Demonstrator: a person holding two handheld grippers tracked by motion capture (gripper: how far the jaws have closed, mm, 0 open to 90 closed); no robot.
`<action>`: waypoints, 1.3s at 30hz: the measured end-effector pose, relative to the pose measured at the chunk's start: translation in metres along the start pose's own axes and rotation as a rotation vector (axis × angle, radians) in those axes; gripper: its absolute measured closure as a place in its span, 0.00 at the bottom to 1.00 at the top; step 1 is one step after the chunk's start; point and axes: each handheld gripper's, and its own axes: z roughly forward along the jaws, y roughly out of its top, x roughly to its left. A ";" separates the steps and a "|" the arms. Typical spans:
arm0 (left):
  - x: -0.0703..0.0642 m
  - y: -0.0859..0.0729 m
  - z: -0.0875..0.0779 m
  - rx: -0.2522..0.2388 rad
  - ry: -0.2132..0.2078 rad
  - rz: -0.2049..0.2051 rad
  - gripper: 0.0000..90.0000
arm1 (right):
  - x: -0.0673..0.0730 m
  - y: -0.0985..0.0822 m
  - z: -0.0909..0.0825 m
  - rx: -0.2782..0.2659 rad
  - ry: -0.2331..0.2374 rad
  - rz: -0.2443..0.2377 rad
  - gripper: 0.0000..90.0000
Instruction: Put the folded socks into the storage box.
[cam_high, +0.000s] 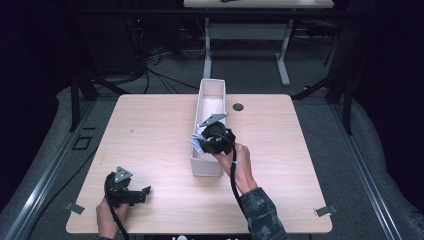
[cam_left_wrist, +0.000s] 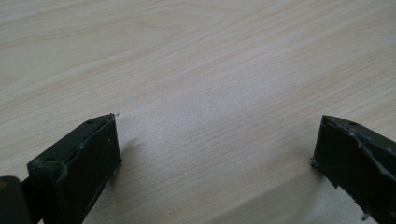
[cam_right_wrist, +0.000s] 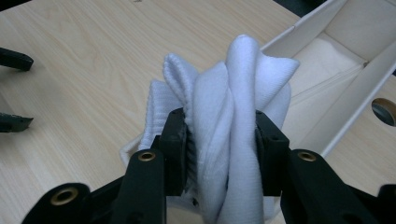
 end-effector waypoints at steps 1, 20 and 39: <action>0.000 0.000 0.000 0.000 0.000 0.000 0.00 | 0.000 -0.001 0.002 0.002 0.003 0.000 0.69; 0.000 0.000 0.000 0.000 0.000 0.000 0.00 | -0.002 -0.015 0.026 0.070 0.027 0.080 0.67; 0.000 0.000 0.000 0.001 0.001 0.002 0.00 | 0.000 -0.017 0.024 0.094 0.006 0.090 0.55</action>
